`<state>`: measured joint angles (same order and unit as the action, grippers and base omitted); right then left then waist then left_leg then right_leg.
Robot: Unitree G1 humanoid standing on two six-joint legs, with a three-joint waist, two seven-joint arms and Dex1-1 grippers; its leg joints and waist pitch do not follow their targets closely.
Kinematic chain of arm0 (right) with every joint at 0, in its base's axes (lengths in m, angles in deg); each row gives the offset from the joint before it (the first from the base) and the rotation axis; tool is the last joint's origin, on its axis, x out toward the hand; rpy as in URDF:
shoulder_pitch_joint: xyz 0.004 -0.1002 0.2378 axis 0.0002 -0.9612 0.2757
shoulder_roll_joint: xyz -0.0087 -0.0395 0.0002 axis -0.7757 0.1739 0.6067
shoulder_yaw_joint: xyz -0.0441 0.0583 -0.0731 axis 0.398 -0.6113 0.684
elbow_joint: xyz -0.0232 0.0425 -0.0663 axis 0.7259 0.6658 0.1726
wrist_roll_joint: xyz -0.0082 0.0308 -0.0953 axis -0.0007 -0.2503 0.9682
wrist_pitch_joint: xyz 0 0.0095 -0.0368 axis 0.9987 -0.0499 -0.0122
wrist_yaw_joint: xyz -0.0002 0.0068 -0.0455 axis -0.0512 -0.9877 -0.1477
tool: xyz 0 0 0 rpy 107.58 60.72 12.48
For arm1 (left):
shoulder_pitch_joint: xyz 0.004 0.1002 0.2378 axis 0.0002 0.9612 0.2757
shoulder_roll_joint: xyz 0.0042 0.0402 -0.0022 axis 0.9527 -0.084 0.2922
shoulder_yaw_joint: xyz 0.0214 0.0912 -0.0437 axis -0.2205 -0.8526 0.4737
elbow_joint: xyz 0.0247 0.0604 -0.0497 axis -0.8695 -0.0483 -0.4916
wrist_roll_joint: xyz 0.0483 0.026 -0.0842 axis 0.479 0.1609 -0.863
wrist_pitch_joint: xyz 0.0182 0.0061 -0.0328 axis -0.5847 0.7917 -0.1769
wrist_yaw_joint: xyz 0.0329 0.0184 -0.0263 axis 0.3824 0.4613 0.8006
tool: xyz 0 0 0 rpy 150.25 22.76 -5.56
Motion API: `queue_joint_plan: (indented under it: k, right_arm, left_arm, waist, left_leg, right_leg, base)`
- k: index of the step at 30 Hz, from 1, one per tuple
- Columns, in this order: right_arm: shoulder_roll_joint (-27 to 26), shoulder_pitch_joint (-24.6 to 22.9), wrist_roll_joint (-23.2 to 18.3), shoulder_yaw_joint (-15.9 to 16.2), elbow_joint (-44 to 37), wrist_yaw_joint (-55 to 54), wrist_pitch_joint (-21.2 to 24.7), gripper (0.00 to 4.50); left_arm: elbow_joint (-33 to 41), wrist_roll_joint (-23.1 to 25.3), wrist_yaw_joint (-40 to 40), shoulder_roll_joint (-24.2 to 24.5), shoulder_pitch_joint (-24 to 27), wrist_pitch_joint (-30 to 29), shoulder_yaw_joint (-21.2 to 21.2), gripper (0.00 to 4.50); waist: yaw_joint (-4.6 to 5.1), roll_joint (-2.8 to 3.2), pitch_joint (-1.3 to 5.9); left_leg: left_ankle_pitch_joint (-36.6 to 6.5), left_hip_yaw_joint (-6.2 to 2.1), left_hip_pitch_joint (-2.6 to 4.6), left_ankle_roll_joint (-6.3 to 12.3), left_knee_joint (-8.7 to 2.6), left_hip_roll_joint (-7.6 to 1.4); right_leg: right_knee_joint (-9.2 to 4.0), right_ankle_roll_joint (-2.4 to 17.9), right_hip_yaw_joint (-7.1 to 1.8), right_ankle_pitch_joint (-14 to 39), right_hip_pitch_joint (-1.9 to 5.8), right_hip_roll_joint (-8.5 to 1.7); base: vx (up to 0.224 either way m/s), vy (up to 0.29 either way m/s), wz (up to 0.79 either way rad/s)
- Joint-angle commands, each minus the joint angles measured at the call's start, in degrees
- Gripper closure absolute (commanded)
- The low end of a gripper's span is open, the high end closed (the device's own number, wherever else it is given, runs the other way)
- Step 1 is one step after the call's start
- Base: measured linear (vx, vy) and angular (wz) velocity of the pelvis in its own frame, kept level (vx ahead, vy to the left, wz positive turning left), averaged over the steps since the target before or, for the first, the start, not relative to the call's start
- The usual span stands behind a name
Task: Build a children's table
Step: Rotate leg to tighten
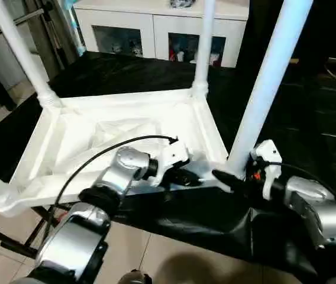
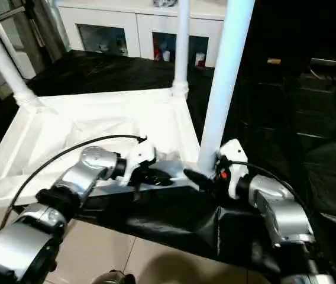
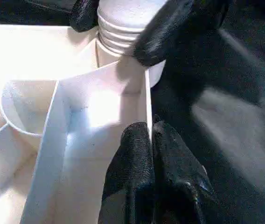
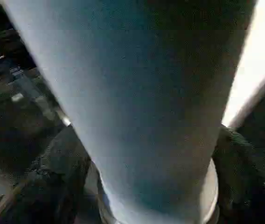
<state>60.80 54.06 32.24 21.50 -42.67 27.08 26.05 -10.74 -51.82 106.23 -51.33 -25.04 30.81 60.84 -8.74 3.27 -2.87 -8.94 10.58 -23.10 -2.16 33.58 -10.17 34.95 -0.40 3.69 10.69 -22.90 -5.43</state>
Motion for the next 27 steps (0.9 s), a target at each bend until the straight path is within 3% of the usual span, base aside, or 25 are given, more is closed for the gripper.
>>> queue_joint_plan:
  k: [1,4,12,15,17,19,20,21,22,24,27]
  right_arm:
    - [0.4,-0.8,-1.4,2.3,-1.8,2.7,0.9,1.33]
    - [0.8,-1.2,-2.0,2.4,-2.5,3.8,1.1,1.6]
    - [-0.3,-2.4,-2.9,3.5,-5.0,4.0,3.1,1.77]
    - [-3.5,-1.6,0.8,4.1,-2.3,-3.7,3.4,1.77]
    - [-3.5,-1.6,0.8,4.1,-2.3,-3.7,3.4,1.77]
    - [-9.0,1.4,5.5,2.5,4.7,-17.4,2.2,1.78]
    - [-10.7,2.4,6.6,1.8,7.0,-21.5,1.7,1.78]
    - [-13.2,3.7,7.6,0.6,9.6,-26.9,1.3,1.78]
    - [-15.0,4.7,7.9,-0.3,11.3,-30.7,1.3,1.78]
    - [-16.8,6.1,8.1,-1.5,13.3,-35.0,1.0,1.78]
    - [-19.8,9.1,7.6,-4.1,16.8,-42.2,0.5,1.78]
  left_arm:
    - [3.8,-2.3,3.6,-0.5,-0.5,1.6,-0.8,4.5]
    - [4.7,-2.3,4.6,0.5,0.1,1.3,-0.8,4.5]
    - [6.1,-2.7,4.5,0.5,0.8,0.4,-0.8,4.5]
    - [3.8,-1.7,-2.0,-1.6,-0.5,-0.4,0.3,4.5]
    - [3.8,-1.7,-2.0,-1.6,-0.5,-0.4,0.3,4.5]
    - [0.3,-0.5,-9.8,-4.4,-3.0,-1.3,1.5,4.5]
    - [-0.8,-0.2,-12.1,-5.3,-3.8,-1.7,1.8,4.5]
    - [-2.3,0.0,-15.1,-6.7,-4.9,-1.9,2.2,4.5]
    - [-3.3,0.0,-17.4,-7.8,-5.7,-2.4,2.6,4.5]
    - [-4.4,0.5,-20.4,-9.0,-6.6,-2.8,2.7,4.5]
    - [-5.6,0.7,-25.0,-11.0,-7.9,-3.9,3.1,4.5]
  waist:
    - [0.0,-1.08,3.74]
    - [-0.38,-1.0,3.8]
    - [-0.61,-1.04,3.89]
    - [-0.34,-0.99,3.71]
    - [-0.16,-1.17,3.71]
    - [0.18,-1.1,3.62]
    - [0.93,-0.8,3.26]
    - [1.37,-1.2,3.48]
    - [1.53,-0.81,3.48]
    - [2.08,-1.04,3.58]
    - [2.45,-0.88,3.87]
  left_leg:
    - [-15.6,-1.2,1.56,3.83,-4.05,-3.49]
    - [-15.5,-1.26,1.6,3.53,-4.08,-3.57]
    - [-14.8,-1.24,1.57,3.24,-4.03,-3.5]
    - [-15.5,-1.3,1.55,2.38,-4.18,-3.38]
    - [-16.8,-1.33,1.73,1.67,-4.25,-3.23]
    - [-17.0,-1.31,1.72,1.33,-4.3,-3.2]
    - [-19.6,-1.39,1.94,-0.44,-4.46,-2.92]
    - [-20.7,-1.87,1.99,-1.77,-4.61,-2.79]
    - [-20.4,-1.9,2.02,-1.96,-4.78,-2.89]
    - [-20.4,-1.78,2.05,-1.65,-4.8,-2.87]
    - [-17.2,-1.53,1.59,-0.08,-4.46,-2.55]
  right_leg:
    - [-4.79,13.1,-2.33,14.0,2.33,-4.05]
    - [-4.76,12.9,-2.37,14.0,2.3,-4.12]
    - [-4.56,13.0,-2.38,12.6,2.22,-4.07]
    - [-4.72,12.6,-2.36,13.9,2.06,-4.03]
    - [-5.03,11.9,-2.34,16.6,2.16,-4.18]
    - [-5.1,11.6,-2.41,17.5,1.88,-4.08]
    - [-5.39,11.3,-2.28,21.2,1.32,-4.08]
    - [-5.59,10.0,-2.06,24.5,1.9,-4.37]
    - [-5.7,9.4,-2.19,24.0,1.72,-4.3]
    - [-5.7,9.6,-2.27,20.9,1.72,-3.97]
    - [-5.21,11.0,-2.31,15.0,2.14,-3.92]
  base:
    - [0.0,0.0,0.0]
    - [0.0,0.0,0.0]
    - [0.0,0.0,0.0]
    - [0.0,0.0,0.0]
    - [0.0,0.0,0.0]
    - [0.0,0.0,0.0]
    - [0.0,0.0,0.0]
    - [0.0,0.0,0.0]
    - [0.0,0.0,0.0]
    - [0.0,0.0,0.0]
    - [0.0,0.0,0.0]
